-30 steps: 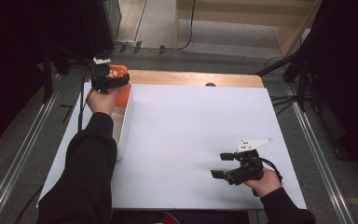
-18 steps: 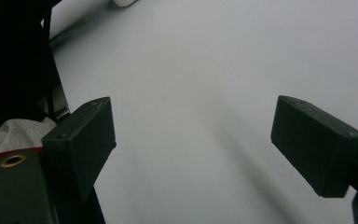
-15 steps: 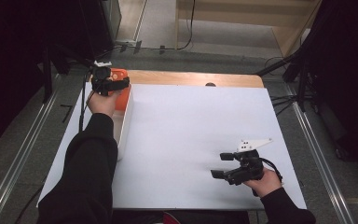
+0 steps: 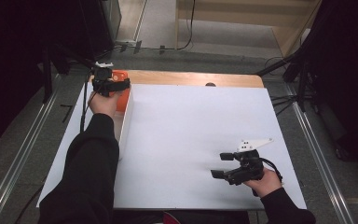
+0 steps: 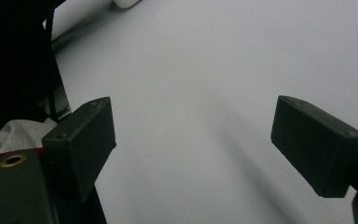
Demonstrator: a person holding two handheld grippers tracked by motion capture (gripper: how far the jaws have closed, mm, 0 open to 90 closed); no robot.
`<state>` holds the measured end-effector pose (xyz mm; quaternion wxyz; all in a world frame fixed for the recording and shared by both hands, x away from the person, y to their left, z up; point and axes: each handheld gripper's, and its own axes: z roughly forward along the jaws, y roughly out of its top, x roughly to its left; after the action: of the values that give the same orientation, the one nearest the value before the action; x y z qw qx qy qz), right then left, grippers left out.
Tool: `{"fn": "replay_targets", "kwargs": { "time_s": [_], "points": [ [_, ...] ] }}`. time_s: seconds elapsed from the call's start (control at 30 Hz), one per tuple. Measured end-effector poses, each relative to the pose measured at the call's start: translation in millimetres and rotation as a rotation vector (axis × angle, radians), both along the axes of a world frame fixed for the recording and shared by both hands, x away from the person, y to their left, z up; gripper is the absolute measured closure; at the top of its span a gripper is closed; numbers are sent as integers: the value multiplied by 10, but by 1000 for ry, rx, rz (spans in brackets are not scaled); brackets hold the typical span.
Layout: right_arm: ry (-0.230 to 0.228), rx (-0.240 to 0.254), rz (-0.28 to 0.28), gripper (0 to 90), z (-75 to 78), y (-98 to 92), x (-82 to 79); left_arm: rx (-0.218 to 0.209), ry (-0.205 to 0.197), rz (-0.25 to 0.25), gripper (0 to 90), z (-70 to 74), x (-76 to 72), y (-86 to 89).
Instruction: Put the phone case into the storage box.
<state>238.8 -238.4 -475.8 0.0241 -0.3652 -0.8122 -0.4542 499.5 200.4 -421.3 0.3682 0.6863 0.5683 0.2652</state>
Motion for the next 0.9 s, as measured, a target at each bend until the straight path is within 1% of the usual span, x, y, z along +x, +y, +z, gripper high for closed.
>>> {"fn": "replay_targets", "kwargs": {
  "time_s": [0.07, 0.27, 0.43, 0.53, 0.63, 0.73, 0.77, 0.9],
  "points": [
    [1, -1, 2, 127, -1, 0, 0, 7, 5, 2, 152, -5, 0, -5],
    [-3, 5, 4, 127, 0, 4, -1, 33, -1, -8, 152, -18, -2, -38],
    [-3, 5, 4, 127, 0, 4, -1, 30, -1, -9, 151, -23, 1, -43],
    [-4, 6, 5, 127, 1, 4, -1, 42, 12, -6, 151, -28, 4, -43],
    [-9, 9, 7, 127, 3, 6, -4, 46, 5, -7, 149, -27, -1, -55],
    [-20, 9, 6, 127, 6, 4, -7, 44, 7, -11, 146, -23, -5, -59],
    [-22, 9, 5, 127, 6, 3, -7, 44, 5, -17, 145, -23, -4, -58],
    [-17, 10, 5, 127, 7, 1, -7, 37, 6, -12, 140, -21, -2, -57]
  ]
}}
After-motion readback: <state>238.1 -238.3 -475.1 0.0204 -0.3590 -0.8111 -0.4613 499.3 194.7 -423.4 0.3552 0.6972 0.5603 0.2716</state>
